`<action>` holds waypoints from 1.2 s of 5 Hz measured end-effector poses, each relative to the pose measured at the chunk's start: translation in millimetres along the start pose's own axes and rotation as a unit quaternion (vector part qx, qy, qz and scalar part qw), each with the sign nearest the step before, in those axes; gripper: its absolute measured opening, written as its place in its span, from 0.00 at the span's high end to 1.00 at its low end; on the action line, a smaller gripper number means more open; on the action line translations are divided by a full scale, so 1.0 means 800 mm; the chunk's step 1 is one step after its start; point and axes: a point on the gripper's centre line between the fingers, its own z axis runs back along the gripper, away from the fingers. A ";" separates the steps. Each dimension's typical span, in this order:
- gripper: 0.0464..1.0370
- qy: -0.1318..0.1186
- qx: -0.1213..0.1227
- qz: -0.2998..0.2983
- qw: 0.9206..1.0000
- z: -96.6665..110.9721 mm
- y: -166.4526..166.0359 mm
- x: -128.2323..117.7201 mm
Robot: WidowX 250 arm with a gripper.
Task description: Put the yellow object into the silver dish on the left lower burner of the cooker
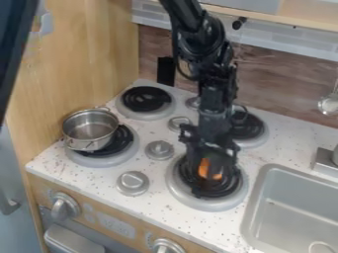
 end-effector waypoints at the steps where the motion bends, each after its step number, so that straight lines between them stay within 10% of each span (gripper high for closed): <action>1: 0.92 -0.003 -0.009 -0.012 1.000 0.001 -0.003 0.001; 3: 0.84 -0.044 -0.016 -0.022 0.999 0.042 0.002 0.002; 5: 0.30 -0.067 -0.017 -0.025 0.997 0.078 0.002 0.025; 6: 0.04 -0.040 -0.012 -0.014 0.999 0.052 0.010 0.035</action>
